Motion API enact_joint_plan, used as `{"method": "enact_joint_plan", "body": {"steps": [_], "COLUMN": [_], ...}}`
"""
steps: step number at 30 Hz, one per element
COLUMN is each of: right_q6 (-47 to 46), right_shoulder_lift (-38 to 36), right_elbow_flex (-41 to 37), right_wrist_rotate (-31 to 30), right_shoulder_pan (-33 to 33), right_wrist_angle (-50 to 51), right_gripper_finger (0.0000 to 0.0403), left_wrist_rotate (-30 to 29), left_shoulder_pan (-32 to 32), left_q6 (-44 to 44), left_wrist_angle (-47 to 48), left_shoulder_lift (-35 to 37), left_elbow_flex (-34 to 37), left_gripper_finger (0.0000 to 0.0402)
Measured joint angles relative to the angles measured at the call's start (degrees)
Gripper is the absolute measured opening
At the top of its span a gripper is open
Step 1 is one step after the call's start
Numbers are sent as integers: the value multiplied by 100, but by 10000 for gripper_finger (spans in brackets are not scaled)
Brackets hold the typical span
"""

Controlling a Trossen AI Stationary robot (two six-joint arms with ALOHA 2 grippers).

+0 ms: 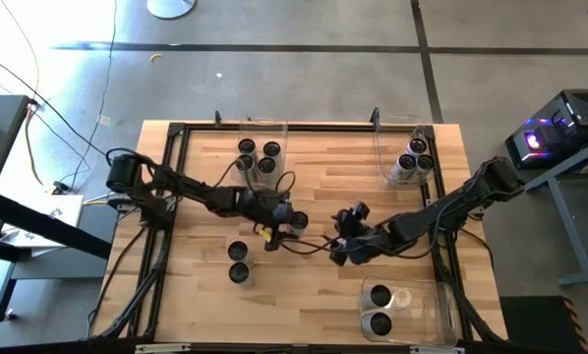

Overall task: Sort soda cans
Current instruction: Put the white/pink soda can into the top right transparent bin

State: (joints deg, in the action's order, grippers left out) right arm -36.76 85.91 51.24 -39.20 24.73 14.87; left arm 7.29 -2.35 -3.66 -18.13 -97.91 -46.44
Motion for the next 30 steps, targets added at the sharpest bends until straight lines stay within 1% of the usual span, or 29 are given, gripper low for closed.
{"method": "enact_joint_plan", "body": {"steps": [5,7,10,13,15,20,22,25,27,30], "right_q6": [305,474,752,1054,1251,1589,1624,1648,1842,2369], "right_shoulder_lift": [0,0,0,2,2,4,4,14,89,249], "right_elbow_flex": [0,0,0,0,0,0,0,0,0,0], "right_wrist_rotate": [-293,-298,-218,0,121,176,393,1033,1449,1782], "right_shoulder_pan": [0,0,0,-2,-10,-157,-282,-538,-698,-869], "right_wrist_angle": [-605,-837,-1191,-1441,-1522,-1645,-1644,-1650,-1734,-1904], "right_gripper_finger": [295,295,295,295,295,295,295,295,295,295], "left_wrist_rotate": [-180,-211,-252,-247,-245,-243,-248,-356,-538,-837], "left_shoulder_pan": [-255,-297,-308,-308,-308,-290,-290,-292,-298,-297], "left_q6": [-111,-147,-112,-105,-61,-61,-130,-148,-137,-109], "left_wrist_angle": [-327,-436,-607,-626,-610,-521,-401,-103,10,85], "left_shoulder_lift": [-210,-339,-487,-586,-590,-579,-562,-421,-321,-191], "left_elbow_flex": [-2,-2,-11,-12,-4,-11,-11,-7,-7,-7], "left_gripper_finger": [270,280,287,289,290,290,291,291,291,291]}}
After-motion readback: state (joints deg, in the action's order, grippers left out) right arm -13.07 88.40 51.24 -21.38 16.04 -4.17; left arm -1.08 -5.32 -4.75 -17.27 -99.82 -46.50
